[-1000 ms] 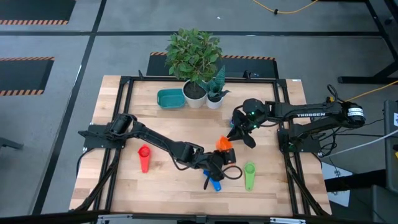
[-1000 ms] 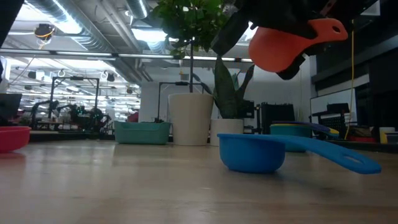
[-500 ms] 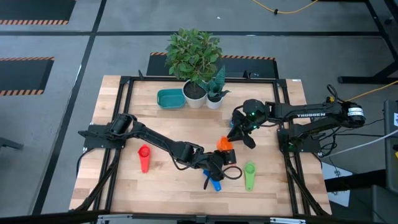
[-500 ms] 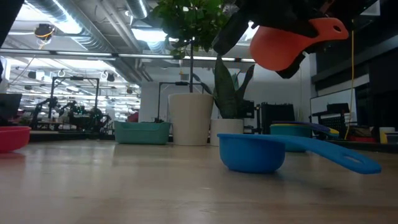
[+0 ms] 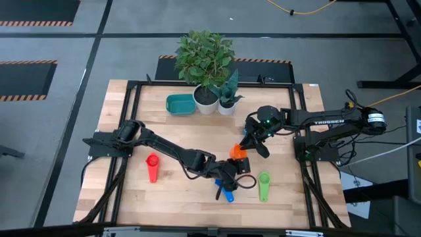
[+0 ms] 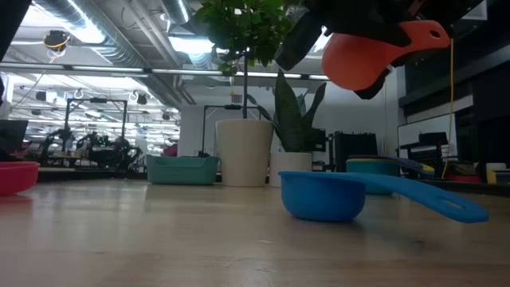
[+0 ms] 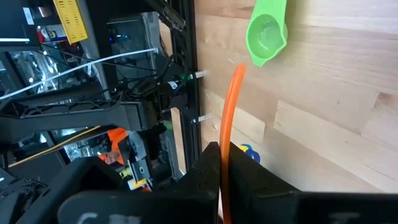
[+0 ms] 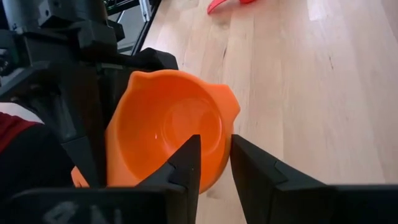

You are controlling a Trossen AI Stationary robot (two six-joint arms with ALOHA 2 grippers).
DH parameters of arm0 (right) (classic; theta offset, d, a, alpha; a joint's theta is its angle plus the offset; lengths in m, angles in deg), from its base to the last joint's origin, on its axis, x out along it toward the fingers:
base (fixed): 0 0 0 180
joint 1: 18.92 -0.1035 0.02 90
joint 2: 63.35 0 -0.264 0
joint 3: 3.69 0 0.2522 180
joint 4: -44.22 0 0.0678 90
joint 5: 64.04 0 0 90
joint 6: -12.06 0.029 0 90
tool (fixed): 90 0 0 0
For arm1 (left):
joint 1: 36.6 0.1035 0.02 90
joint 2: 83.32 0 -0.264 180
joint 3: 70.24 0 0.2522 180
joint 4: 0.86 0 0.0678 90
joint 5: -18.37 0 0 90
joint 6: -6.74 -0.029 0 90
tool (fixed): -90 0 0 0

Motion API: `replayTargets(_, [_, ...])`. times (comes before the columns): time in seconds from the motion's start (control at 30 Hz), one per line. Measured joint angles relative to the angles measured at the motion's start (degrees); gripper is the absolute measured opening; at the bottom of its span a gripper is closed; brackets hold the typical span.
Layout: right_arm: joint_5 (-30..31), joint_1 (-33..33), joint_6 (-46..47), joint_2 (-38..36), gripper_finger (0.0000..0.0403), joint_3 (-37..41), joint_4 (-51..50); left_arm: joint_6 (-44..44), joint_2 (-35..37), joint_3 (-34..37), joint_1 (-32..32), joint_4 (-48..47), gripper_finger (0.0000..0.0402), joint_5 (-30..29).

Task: Nest measuring cups in basket
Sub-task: Stack the orange measuring cup on top of the blue measuring cup

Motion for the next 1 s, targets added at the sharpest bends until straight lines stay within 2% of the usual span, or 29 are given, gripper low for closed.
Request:
replayTargets(0.27, [0.3, -0.3, 1.4, 0.0, 0.009, 0.0, -0.6, 0.0, 0.0, 0.0, 0.0, 0.5, 0.0001, -0.1])
replayTargets(0.47, [3.9, -0.4, 5.9, 0.0, 0.009, 0.0, -2.6, 0.0, 0.0, 0.0, 0.1, 0.5, 0.0001, -0.7])
replayTargets(0.67, [-0.1, -0.4, 6.0, 0.0, 0.009, 0.0, -2.8, 0.0, 0.0, 0.0, 0.0, 0.9, 0.0001, -0.8])
replayTargets(0.77, [0.1, -0.3, 6.0, 0.0, 0.0089, 0.0, -2.8, 0.0, 0.0, 0.0, 0.0, 1.2, 0.0001, -0.7])
replayTargets(0.87, [0.1, -0.3, 5.2, 0.0, 0.0078, 0.0, -2.8, 0.1, 0.0, 0.0, 0.0, 1.7, 0.0002, -0.7])
replayTargets(1.0, [0.6, -0.3, 5.0, 0.0, 0.0043, 0.0, -2.2, 0.2, 0.0, 0.0, 0.2, 1.7, 0.0004, -0.7])
